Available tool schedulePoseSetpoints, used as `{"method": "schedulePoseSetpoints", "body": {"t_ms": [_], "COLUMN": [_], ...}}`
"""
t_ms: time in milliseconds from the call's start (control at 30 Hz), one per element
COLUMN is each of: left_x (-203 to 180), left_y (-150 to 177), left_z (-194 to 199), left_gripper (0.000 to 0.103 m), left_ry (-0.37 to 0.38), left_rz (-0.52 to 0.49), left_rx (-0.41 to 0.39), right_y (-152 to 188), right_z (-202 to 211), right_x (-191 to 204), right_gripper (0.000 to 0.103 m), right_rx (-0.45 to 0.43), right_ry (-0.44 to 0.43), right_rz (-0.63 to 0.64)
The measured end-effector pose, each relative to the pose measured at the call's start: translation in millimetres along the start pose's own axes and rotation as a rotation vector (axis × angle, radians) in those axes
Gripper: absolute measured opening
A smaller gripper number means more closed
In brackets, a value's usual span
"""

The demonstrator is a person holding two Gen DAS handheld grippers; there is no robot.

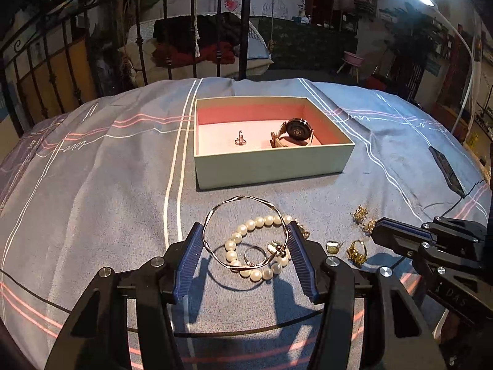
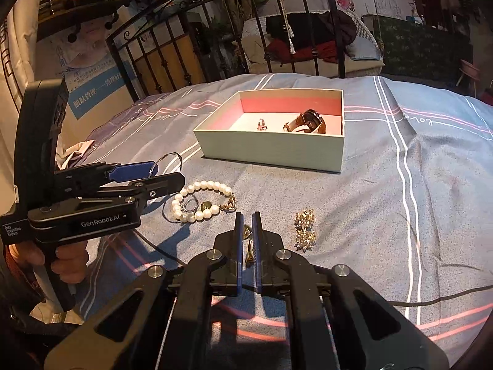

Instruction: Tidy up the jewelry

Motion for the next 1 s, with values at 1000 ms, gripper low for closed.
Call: {"method": "schedulePoseSetpoints", "body": {"t_ms": [1000], "left_x": [-2.4], "left_y": [2.9], "left_z": [-3.0], "left_gripper": [0.054], "left_ry": [0.029], "left_rz": [0.030], "left_rx": [0.005], "right_y": [20.5], "right_z": [-15.9], "right_x": [1.0], "right_gripper": [0.021], "right_rx": [0.051], "right_ry": [0.080], "right_rz": [0.078]}}
Point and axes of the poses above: each gripper's, at about its wrist camera, not at the fingertips, and z roughly against the way its jaws point, x to its left, y to its underside, the point moved 9 cm from there along -z, roughly the way its jaws point, and after that the axes turned 1 degree about x, right-handed, at the moved point
